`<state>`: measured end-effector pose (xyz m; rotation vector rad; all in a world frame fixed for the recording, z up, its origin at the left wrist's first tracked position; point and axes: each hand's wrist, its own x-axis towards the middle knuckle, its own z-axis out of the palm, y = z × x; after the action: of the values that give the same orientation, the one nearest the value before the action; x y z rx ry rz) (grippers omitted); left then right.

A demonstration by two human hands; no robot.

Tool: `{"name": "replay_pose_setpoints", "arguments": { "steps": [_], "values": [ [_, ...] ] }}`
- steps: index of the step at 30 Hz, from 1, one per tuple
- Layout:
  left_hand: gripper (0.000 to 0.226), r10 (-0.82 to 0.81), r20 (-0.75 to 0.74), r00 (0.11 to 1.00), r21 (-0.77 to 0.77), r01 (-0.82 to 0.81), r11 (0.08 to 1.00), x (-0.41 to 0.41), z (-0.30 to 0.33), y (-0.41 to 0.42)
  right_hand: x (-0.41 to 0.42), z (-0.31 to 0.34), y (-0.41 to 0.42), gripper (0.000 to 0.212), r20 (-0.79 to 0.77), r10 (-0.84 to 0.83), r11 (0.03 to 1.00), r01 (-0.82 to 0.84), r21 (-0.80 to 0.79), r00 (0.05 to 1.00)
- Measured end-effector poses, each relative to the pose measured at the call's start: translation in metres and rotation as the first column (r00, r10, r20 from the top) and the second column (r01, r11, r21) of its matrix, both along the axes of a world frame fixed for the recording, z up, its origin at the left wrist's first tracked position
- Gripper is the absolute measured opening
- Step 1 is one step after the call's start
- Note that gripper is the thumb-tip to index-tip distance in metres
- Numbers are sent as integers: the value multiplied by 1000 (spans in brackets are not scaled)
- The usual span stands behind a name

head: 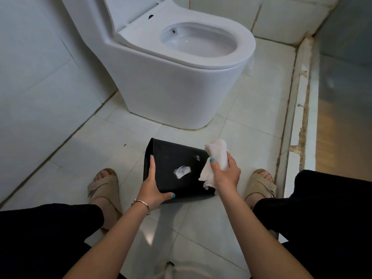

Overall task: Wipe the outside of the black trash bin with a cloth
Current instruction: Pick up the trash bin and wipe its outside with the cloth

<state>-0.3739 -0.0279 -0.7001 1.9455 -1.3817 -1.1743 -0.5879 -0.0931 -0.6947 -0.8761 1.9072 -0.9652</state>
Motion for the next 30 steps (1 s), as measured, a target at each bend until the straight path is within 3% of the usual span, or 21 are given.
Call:
{"name": "replay_pose_setpoints", "arguments": {
  "steps": [11, 16, 19, 21, 26, 30],
  "values": [
    [138, 23, -41, 999, 152, -16, 988, -7, -37, 15, -8, -15, 3, 66, -99, 94, 996, -94, 3, 991],
    [140, -62, 127, 990, 211, 34, 977, -7, -44, 18, -5, -23, 2, 67, -159, 144, 990, -144, 13, 977],
    [143, -196, 447, 873, 236, 97, 967, 2, -45, 12, -4, -25, -4, 69, -202, 174, 985, -172, 26, 964],
    [144, -284, 556, 781, 217, 194, 957, 11, -45, 5, -2, -22, -10, 69, -245, 205, 979, -203, 33, 948],
    [134, -443, 655, 612, 194, 431, 881, 25, -44, -22, -1, -21, -22, 68, -336, 341, 939, -338, 68, 878],
    [114, -408, 683, 606, 120, 458, 881, 11, -52, -19, -3, -34, -20, 74, -390, 466, 885, -418, 206, 794]
  ]
}}
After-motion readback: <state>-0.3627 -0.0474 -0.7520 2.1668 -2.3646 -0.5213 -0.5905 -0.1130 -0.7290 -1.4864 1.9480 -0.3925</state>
